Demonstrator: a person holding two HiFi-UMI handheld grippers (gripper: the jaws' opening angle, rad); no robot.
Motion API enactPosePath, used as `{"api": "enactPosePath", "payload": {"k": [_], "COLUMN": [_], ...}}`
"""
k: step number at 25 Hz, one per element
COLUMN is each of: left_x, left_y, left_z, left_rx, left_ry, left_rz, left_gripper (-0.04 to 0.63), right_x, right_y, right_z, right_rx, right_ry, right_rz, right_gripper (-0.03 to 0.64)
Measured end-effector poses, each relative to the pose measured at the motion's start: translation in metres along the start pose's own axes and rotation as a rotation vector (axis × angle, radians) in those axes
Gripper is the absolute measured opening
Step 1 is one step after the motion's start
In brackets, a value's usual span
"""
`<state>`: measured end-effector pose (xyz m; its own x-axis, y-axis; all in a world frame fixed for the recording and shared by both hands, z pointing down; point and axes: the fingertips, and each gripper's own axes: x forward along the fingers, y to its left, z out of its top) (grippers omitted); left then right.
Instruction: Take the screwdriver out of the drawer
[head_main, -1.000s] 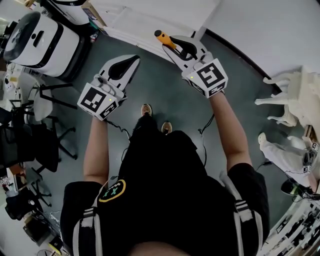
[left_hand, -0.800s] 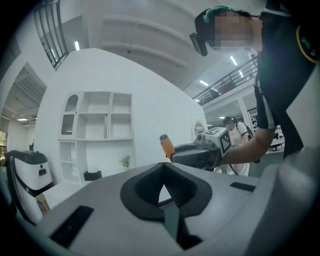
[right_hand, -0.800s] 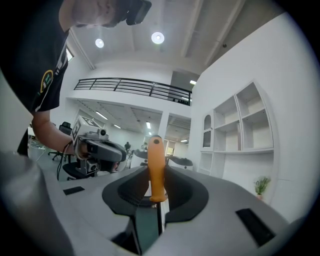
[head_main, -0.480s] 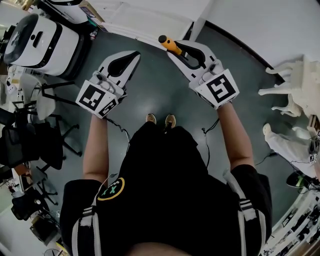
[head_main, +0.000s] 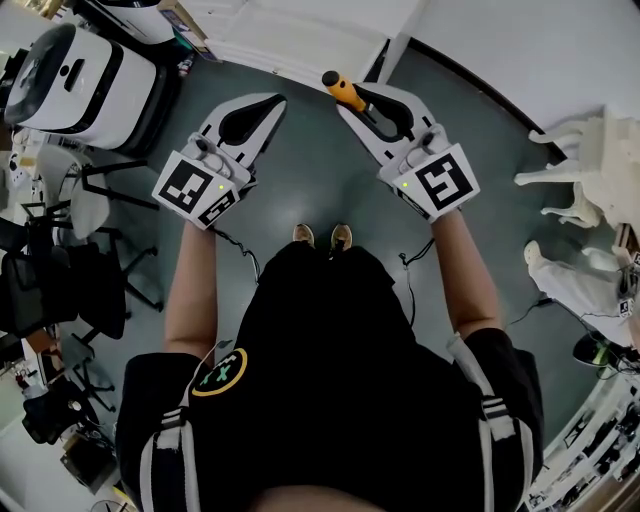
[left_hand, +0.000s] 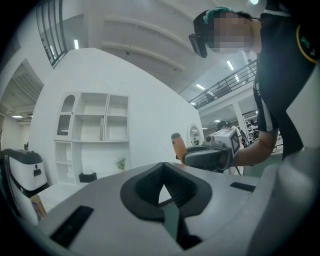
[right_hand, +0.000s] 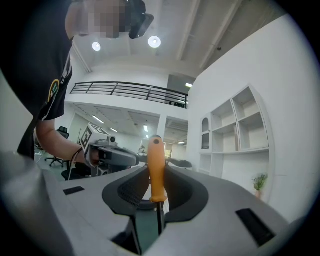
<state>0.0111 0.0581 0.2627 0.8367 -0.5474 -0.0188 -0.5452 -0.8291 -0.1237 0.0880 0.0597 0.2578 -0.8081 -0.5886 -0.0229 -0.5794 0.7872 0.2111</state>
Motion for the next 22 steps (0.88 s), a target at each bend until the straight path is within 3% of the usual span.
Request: {"api": "enactPosePath", "payload": {"k": [22], "left_x": [-0.034], "left_y": [0.019], "left_z": [0.000], "left_rx": [-0.001], "left_ry": [-0.017], "left_rz": [-0.004], "left_gripper": [0.017], "right_x": [0.024], "right_y": [0.019], "right_z": [0.007], "right_rx": [-0.030], "right_ry": [0.006], "right_rz": [-0.020], "right_gripper": [0.118]}}
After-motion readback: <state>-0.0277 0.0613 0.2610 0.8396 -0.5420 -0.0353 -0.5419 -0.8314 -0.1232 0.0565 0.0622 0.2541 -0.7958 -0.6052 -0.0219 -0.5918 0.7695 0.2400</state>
